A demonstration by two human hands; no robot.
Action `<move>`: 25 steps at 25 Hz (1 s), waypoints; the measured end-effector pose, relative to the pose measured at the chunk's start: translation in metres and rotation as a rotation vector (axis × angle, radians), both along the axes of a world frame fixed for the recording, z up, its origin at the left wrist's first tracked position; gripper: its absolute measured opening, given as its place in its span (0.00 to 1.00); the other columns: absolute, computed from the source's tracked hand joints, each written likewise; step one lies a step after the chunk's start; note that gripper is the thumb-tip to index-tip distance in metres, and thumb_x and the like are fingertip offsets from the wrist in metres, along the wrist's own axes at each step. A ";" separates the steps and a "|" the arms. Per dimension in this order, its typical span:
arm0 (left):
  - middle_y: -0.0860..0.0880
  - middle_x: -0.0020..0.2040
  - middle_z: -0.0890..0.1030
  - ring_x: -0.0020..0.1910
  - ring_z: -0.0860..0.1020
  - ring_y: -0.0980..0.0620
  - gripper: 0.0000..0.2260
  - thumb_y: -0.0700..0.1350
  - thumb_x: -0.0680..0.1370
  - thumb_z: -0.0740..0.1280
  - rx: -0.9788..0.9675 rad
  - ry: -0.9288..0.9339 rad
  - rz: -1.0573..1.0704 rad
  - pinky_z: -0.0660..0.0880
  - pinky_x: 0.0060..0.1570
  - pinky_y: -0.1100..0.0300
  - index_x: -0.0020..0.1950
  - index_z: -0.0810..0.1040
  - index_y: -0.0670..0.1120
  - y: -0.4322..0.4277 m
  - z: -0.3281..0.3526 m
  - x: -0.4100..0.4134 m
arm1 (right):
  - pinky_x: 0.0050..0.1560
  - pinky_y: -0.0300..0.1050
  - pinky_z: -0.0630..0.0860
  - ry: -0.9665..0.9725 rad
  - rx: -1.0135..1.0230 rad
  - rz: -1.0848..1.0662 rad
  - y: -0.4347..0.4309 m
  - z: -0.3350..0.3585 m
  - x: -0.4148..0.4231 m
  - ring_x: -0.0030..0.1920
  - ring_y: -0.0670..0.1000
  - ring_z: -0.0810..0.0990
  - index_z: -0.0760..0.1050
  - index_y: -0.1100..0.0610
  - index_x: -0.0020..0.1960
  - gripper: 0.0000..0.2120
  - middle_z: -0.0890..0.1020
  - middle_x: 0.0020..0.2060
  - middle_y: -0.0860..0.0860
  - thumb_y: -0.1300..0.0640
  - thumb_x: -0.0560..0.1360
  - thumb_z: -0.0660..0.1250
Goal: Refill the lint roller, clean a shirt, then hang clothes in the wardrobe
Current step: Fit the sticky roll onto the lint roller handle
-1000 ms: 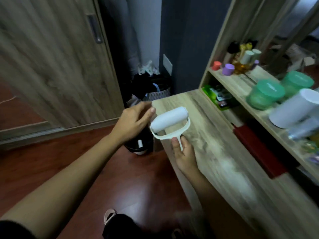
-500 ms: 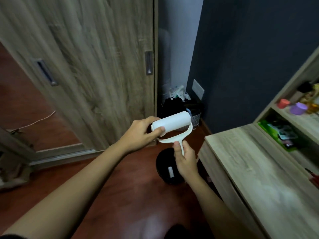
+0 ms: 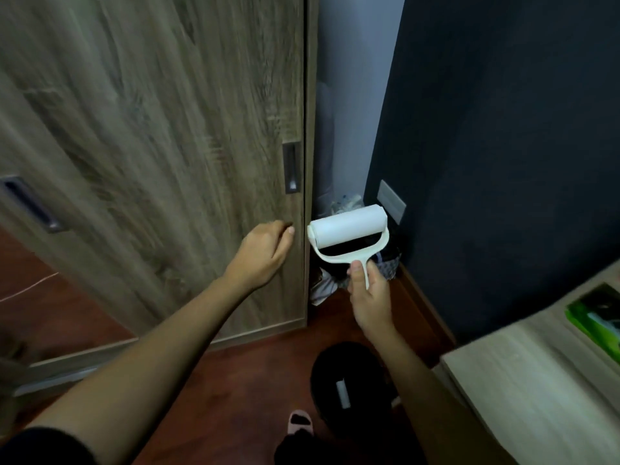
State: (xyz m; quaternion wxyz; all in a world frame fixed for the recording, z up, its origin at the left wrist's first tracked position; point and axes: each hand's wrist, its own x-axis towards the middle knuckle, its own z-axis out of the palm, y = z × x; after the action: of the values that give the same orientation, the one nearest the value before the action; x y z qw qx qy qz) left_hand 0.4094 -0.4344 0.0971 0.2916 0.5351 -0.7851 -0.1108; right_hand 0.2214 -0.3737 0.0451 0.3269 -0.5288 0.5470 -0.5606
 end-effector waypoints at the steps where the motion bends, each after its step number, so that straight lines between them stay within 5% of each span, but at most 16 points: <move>1: 0.38 0.49 0.81 0.50 0.78 0.40 0.16 0.47 0.81 0.56 -0.005 -0.097 -0.018 0.69 0.49 0.56 0.57 0.77 0.37 -0.023 -0.004 0.002 | 0.33 0.29 0.67 0.000 -0.004 -0.009 -0.021 0.004 -0.002 0.29 0.38 0.73 0.69 0.46 0.38 0.13 0.71 0.26 0.44 0.39 0.71 0.54; 5: 0.41 0.38 0.80 0.37 0.78 0.44 0.21 0.50 0.77 0.54 -0.128 -0.730 -0.161 0.77 0.38 0.57 0.46 0.81 0.38 -0.112 -0.025 0.006 | 0.32 0.32 0.65 0.008 -0.015 -0.015 -0.100 0.016 -0.011 0.27 0.39 0.71 0.69 0.48 0.37 0.15 0.69 0.27 0.44 0.38 0.72 0.53; 10: 0.46 0.38 0.81 0.37 0.79 0.47 0.13 0.53 0.69 0.68 -0.266 -1.218 -0.353 0.75 0.35 0.60 0.40 0.83 0.43 -0.189 -0.022 -0.001 | 0.30 0.40 0.63 -0.032 0.008 -0.016 -0.161 0.023 -0.018 0.26 0.41 0.66 0.68 0.59 0.38 0.24 0.67 0.26 0.47 0.37 0.71 0.54; 14: 0.47 0.39 0.81 0.38 0.78 0.48 0.19 0.46 0.72 0.54 -0.262 -1.277 -0.354 0.76 0.41 0.58 0.39 0.84 0.46 -0.236 -0.014 -0.009 | 0.32 0.38 0.64 -0.039 -0.017 -0.043 -0.185 0.032 -0.023 0.26 0.41 0.67 0.67 0.51 0.36 0.17 0.67 0.26 0.45 0.39 0.72 0.54; 17: 0.45 0.57 0.78 0.57 0.75 0.44 0.19 0.43 0.78 0.52 -0.449 -1.417 -0.463 0.67 0.65 0.51 0.54 0.82 0.45 -0.258 -0.014 -0.010 | 0.31 0.41 0.64 -0.051 -0.045 -0.066 -0.196 0.035 -0.025 0.26 0.43 0.65 0.68 0.59 0.37 0.22 0.66 0.26 0.47 0.40 0.72 0.54; 18: 0.45 0.61 0.76 0.60 0.73 0.43 0.18 0.43 0.80 0.52 -0.432 -1.432 -0.495 0.65 0.67 0.51 0.57 0.80 0.44 -0.263 -0.015 -0.007 | 0.31 0.41 0.64 -0.053 -0.052 -0.069 -0.199 0.035 -0.024 0.26 0.43 0.65 0.68 0.61 0.38 0.23 0.66 0.26 0.47 0.40 0.73 0.54; 22: 0.52 0.44 0.82 0.42 0.78 0.51 0.11 0.49 0.74 0.63 -0.387 -1.461 -0.522 0.74 0.44 0.58 0.40 0.85 0.50 -0.267 -0.012 0.003 | 0.32 0.40 0.65 -0.036 -0.060 -0.069 -0.207 0.040 -0.014 0.26 0.42 0.66 0.68 0.57 0.37 0.21 0.67 0.26 0.45 0.39 0.73 0.54; 25: 0.50 0.42 0.82 0.40 0.77 0.49 0.09 0.48 0.72 0.66 -0.463 -1.419 -0.500 0.74 0.42 0.58 0.39 0.84 0.47 -0.266 -0.019 0.023 | 0.33 0.34 0.66 -0.007 -0.062 -0.046 -0.211 0.049 0.002 0.27 0.40 0.69 0.68 0.50 0.36 0.16 0.71 0.25 0.42 0.39 0.73 0.54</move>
State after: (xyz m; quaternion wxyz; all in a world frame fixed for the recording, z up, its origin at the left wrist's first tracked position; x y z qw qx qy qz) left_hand 0.4319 -0.7008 0.0777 -0.2088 0.2113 -0.8839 0.3611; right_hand 0.2234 -0.5846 0.0943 0.2989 -0.5241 0.5404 -0.5865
